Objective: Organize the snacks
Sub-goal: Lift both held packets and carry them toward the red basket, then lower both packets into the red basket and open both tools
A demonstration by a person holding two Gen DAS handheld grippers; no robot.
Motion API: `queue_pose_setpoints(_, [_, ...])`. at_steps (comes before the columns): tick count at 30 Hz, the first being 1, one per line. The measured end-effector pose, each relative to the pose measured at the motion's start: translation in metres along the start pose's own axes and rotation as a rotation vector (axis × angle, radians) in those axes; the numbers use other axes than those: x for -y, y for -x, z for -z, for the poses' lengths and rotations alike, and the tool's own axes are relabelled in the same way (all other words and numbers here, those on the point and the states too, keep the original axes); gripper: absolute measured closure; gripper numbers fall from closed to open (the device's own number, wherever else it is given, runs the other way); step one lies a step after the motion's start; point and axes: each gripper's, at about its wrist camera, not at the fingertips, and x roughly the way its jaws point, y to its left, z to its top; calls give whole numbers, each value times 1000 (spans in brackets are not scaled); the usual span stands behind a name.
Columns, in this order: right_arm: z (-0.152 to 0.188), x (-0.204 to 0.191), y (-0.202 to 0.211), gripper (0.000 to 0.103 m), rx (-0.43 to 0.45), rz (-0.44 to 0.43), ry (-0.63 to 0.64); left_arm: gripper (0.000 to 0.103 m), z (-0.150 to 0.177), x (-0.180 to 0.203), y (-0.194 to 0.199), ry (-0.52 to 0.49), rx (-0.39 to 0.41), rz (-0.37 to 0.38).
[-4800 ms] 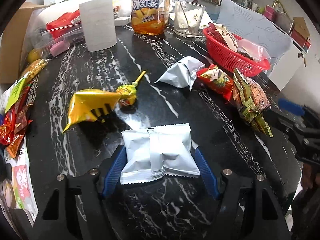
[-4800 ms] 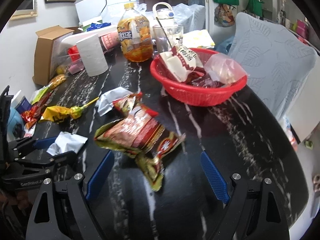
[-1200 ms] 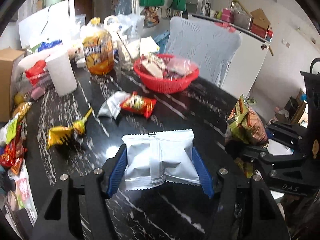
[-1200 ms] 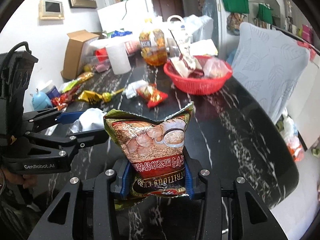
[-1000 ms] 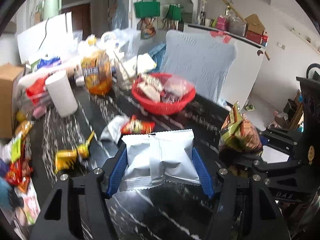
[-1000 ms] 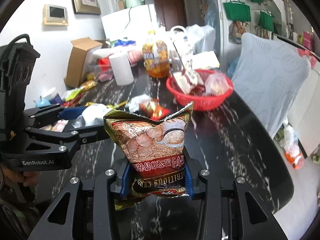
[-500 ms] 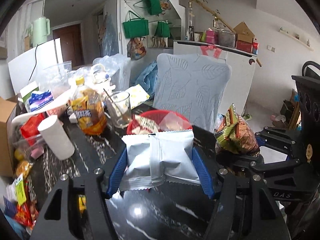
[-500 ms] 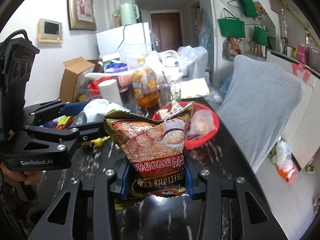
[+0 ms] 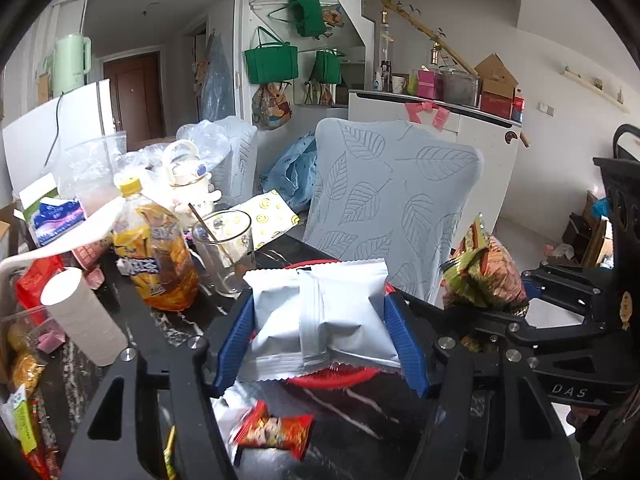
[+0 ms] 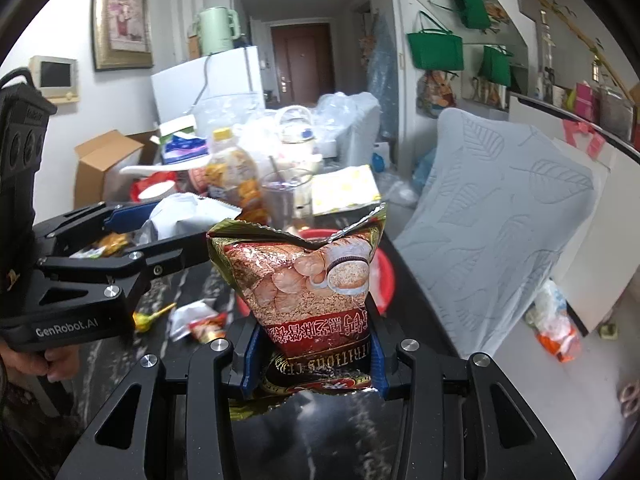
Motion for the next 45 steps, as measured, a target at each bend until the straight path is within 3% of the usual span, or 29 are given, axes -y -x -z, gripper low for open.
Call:
queue_pose_setpoints(15, [-1, 32, -53, 61, -78, 61, -54, 39, 16, -2, -89, 29, -96, 35])
queue_pose_setpoints(21, [4, 36, -66, 61, -107, 64, -65, 39, 40, -7, -125, 80, -235, 66])
queue_pose_setpoints(26, [7, 37, -72, 61, -120, 59, -70, 39, 46, -3, -129, 46, -230, 21])
queue_pose_setpoints(33, [9, 40, -73, 61, -126, 53, -81, 39, 43, 1, -128, 39, -261, 42])
queue_pose_setpoints(38, [7, 42, -70, 61, -120, 57, -85, 1, 36, -2, -119, 47, -218, 23])
queue_pose_setpoints(45, [4, 42, -69, 61, -114, 49, -92, 1, 22, -8, -84, 53, -140, -26])
